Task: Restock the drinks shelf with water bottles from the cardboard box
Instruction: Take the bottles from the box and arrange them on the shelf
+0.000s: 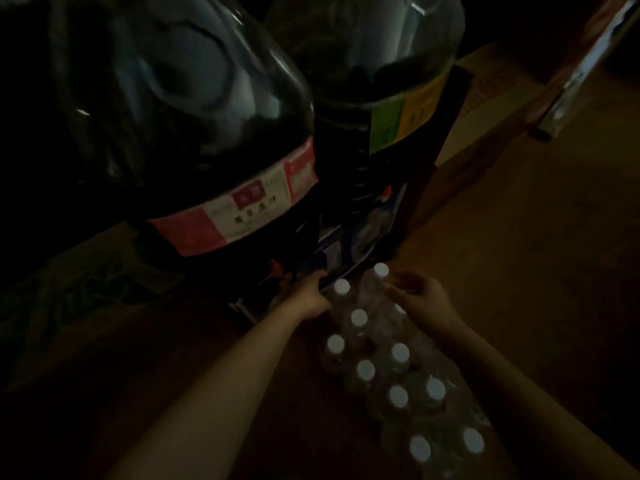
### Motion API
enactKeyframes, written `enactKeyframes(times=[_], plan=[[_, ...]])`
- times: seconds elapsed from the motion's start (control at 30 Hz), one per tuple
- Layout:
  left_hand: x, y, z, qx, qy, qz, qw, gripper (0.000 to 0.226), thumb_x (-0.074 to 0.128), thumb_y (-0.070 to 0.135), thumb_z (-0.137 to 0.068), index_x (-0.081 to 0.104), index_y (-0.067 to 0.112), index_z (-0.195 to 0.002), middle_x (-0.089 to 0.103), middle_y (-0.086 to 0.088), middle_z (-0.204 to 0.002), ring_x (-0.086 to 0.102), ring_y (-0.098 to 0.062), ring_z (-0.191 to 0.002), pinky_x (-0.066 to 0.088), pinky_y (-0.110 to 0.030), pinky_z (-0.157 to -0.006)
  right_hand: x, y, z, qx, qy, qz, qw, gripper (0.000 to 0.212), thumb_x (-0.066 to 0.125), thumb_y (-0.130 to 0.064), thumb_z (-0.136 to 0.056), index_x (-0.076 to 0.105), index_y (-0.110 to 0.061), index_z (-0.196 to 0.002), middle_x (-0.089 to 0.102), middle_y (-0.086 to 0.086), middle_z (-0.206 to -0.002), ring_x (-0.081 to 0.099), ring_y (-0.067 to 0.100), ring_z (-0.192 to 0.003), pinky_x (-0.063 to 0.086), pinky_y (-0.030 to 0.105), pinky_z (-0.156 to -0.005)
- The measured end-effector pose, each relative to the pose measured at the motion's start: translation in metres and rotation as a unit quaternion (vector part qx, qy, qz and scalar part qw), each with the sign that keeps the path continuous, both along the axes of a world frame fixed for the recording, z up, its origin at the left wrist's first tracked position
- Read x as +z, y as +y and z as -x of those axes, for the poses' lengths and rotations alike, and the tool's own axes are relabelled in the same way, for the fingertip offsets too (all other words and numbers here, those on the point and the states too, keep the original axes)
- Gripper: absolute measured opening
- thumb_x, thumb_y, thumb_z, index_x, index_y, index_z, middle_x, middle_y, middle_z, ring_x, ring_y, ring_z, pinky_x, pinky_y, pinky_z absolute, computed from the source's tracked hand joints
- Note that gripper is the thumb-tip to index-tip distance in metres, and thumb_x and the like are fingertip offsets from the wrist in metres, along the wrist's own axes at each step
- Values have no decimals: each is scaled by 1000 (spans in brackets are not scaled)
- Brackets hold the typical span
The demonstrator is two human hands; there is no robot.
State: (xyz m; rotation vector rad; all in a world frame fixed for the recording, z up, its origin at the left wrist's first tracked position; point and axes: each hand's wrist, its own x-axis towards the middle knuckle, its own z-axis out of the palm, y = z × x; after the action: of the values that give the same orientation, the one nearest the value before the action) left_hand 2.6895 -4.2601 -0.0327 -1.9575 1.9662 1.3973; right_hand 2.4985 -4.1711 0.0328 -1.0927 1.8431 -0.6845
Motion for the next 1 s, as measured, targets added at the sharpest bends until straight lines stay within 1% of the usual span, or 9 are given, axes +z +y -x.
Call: enactKeyframes(times=[0.07, 0.13, 0.23, 0.33, 0.5, 0.73, 0.83, 0.93, 1.0], plan=[[-17, -3, 3, -19, 17, 4, 1000, 85, 74, 23, -74, 29, 32, -145, 27, -7, -153, 30, -32, -138, 35, -45, -110, -30, -2, -2, -9, -18, 8, 1000, 37, 63, -30, -90, 58, -16, -124, 65, -1, -108, 63, 13, -97, 55, 37, -86], [-33, -5, 6, -19, 87, 0, 996, 77, 70, 12, -83, 30, 24, -147, 29, -5, -152, 30, -26, -139, 31, -31, -110, -50, -3, -4, -9, -38, 6, 999, 33, 63, -29, -90, 59, -18, -120, 65, -2, -105, 63, 10, -94, 56, 36, -84], [-45, -5, 11, -6, 165, 13, 986, 57, 66, 11, -87, 44, 15, -139, 46, 2, -137, 41, -13, -129, 34, -20, -93, -65, -2, -5, -3, -50, 12, 999, 33, 62, -31, -90, 58, -20, -120, 64, -3, -104, 63, 9, -93, 56, 31, -79], [-54, -1, 15, 29, 206, 48, 977, 42, 69, 13, -85, 55, 12, -125, 60, -1, -122, 54, -14, -115, 42, -13, -79, -69, 0, -7, -4, -37, 23, 999, 41, 63, -35, -88, 56, -19, -125, 64, -4, -104, 64, 8, -93, 54, 26, -73], [-37, 8, 11, 47, 178, 162, 970, 30, 65, 24, -88, 58, 9, -113, 63, -4, -109, 57, -16, -103, 41, -23, -80, -53, 3, -6, -16, -8, 40, 999, 40, 66, -35, -87, 58, -19, -123, 65, -5, -102, 64, 8, -92, 57, 33, -79], [72, 22, -24, -19, 74, 236, 969, 36, 55, 40, -92, 52, 12, -114, 59, -7, -112, 58, -23, -101, 50, -40, -84, 44, 12, -20, 7, 3, 39, 999, 42, 62, -30, -90, 54, -13, -127, 64, 1, -110, 62, 11, -94, 56, 34, -81], [147, 33, -36, -47, 74, 254, 963, 33, 53, 39, -94, 50, 13, -114, 56, -5, -113, 56, -21, -101, 47, -34, -81, 109, 18, -33, 40, 17, 45, 998, 42, 64, -28, -90, 53, -12, -128, 62, -1, -105, 62, 10, -91, 53, 26, -73], [234, 44, -44, -47, 99, 280, 954, 32, 55, 38, -93, 51, 15, -115, 57, -2, -111, 55, -16, -102, 43, -29, -79, 185, 22, -43, 69, 25, 39, 997, 49, 68, -34, -86, 52, -16, -128, 60, -1, -110, 60, 13, -98, 55, 30, -79], [299, 51, -48, -19, 119, 290, 949, 29, 58, 36, -91, 53, 13, -109, 57, 0, -102, 55, -13, -94, 39, -25, -71, 238, 26, -48, 86, 22, 34, 995, 53, 70, -36, -83, 50, -18, -129, 59, 0, -116, 60, 15, -102, 55, 34, -84]])
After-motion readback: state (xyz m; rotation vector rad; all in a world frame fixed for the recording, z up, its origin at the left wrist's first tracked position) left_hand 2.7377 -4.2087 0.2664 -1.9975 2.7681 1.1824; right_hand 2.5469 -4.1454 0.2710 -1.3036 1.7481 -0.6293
